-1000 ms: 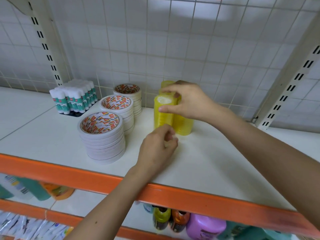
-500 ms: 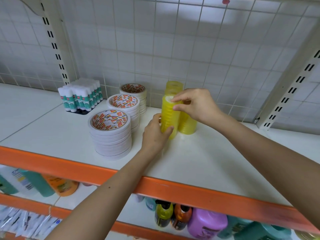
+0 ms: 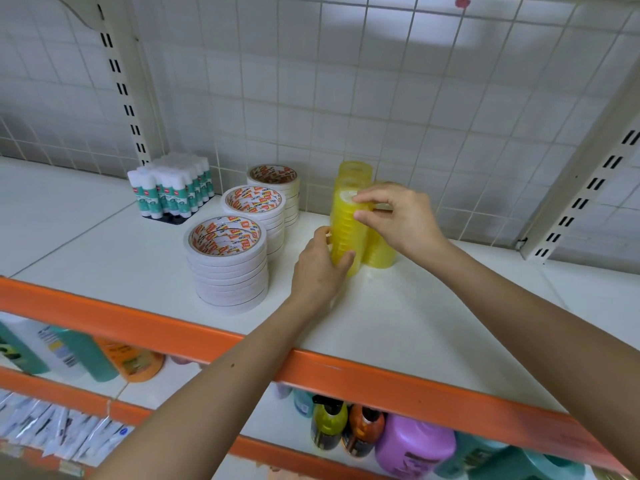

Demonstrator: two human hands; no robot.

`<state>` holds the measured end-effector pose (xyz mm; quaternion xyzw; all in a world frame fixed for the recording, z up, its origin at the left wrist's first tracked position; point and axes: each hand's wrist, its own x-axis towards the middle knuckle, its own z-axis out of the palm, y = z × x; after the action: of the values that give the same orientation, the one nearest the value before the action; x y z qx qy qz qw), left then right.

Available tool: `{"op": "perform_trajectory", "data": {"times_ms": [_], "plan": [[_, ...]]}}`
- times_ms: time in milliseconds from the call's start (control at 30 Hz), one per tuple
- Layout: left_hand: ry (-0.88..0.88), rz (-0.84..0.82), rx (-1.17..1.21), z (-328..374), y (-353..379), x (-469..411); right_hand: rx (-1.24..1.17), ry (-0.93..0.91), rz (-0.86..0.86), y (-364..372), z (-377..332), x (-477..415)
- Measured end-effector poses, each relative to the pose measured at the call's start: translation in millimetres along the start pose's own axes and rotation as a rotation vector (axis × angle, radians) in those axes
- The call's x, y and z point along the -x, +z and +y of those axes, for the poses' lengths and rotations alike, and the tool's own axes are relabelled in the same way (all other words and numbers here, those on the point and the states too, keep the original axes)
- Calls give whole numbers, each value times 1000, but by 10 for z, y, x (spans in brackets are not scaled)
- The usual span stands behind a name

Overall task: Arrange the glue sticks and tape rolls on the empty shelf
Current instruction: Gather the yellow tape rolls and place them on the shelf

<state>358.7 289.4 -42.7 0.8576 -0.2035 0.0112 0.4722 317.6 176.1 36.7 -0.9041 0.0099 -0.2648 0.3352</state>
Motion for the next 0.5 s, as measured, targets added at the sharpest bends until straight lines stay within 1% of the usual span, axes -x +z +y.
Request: {"op": "perform_trajectory", "data": {"times_ms": [100, 167, 267, 367, 500], "plan": [[-57, -72, -52, -3, -63, 55, 107, -20, -3, -31, 14, 63], [-57, -122, -94, -5, -111, 123, 160, -61, 2, -44, 16, 113], [-25, -179, -178, 20, -202, 257, 169, -141, 36, 4, 34, 185], [-4, -174, -242, 36, -306, 406, 170, -167, 84, 98, 48, 280], [-4, -137, -262, 26, -453, 661, 150, -212, 65, 245, -83, 463]]}}
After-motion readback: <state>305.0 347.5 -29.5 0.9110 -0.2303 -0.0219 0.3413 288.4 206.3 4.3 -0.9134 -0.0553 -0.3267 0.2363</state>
